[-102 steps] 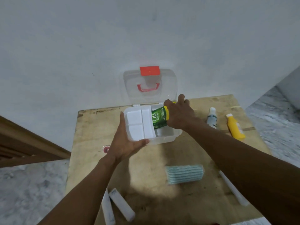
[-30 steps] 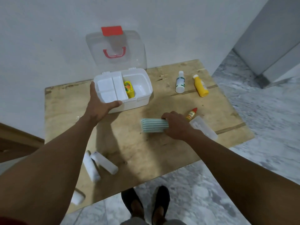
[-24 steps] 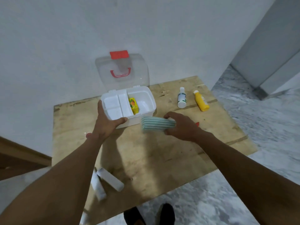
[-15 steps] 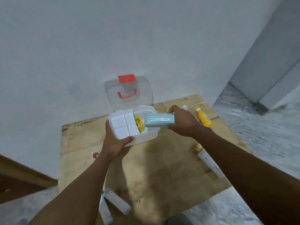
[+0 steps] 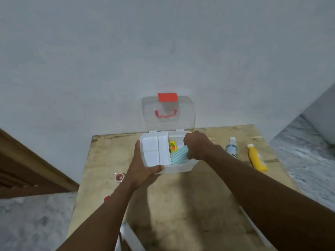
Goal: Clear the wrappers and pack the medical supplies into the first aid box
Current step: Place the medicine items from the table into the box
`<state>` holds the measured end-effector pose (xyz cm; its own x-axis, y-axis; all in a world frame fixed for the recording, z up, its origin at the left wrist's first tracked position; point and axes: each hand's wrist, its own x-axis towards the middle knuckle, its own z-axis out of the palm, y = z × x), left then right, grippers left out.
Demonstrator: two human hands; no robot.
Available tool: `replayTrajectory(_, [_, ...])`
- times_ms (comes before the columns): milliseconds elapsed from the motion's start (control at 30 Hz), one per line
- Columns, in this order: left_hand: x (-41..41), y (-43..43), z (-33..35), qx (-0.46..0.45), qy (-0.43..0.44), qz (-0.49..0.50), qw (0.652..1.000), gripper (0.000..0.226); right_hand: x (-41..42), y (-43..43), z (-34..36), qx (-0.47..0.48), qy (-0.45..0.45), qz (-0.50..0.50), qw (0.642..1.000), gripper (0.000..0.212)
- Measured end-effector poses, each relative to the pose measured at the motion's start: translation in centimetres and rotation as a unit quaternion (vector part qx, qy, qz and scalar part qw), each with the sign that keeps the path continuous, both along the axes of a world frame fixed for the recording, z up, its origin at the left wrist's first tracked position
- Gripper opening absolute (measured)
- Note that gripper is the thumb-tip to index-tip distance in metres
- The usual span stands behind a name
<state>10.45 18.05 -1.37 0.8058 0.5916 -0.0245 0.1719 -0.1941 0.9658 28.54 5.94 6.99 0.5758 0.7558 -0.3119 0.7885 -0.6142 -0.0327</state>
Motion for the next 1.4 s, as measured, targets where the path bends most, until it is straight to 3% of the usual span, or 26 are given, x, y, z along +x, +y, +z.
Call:
replayTrajectory(300, [0.3,-0.2,0.2,0.007,0.007,0.002,1.000,0.096,0.2,1.7,-4.9,-0.004,0.162,-0.048,0.986,0.035])
replayTrajectory(533, [0.3,-0.1,0.2,0.009,0.017,0.012,1.000,0.096,-0.8,2.6,-5.5,0.044,0.196,-0.083,0.976,0.027])
replayTrajectory(767, [0.3,-0.2,0.1,0.006,0.022,0.014,1.000,0.095,-1.6,2.3,-6.5,0.093,0.182,-0.127,0.971,0.017])
replayTrajectory(967, [0.1,-0.1,0.2,0.016,0.023,0.012,1.000,0.095,-2.0,1.5,-5.5,0.113,0.154,-0.127,0.973,0.022])
replayTrajectory(1200, [0.0,-0.2,0.3,0.020,0.025,0.013,0.999,0.096,-4.4,-2.6,-2.9,0.204,0.038,-0.081,0.975,0.027])
replayTrajectory(1400, [-0.1,0.1,0.2,0.011,0.034,0.012,0.999,0.099,-7.4,-7.9,-2.6,0.205,0.036,-0.146,0.967,0.036])
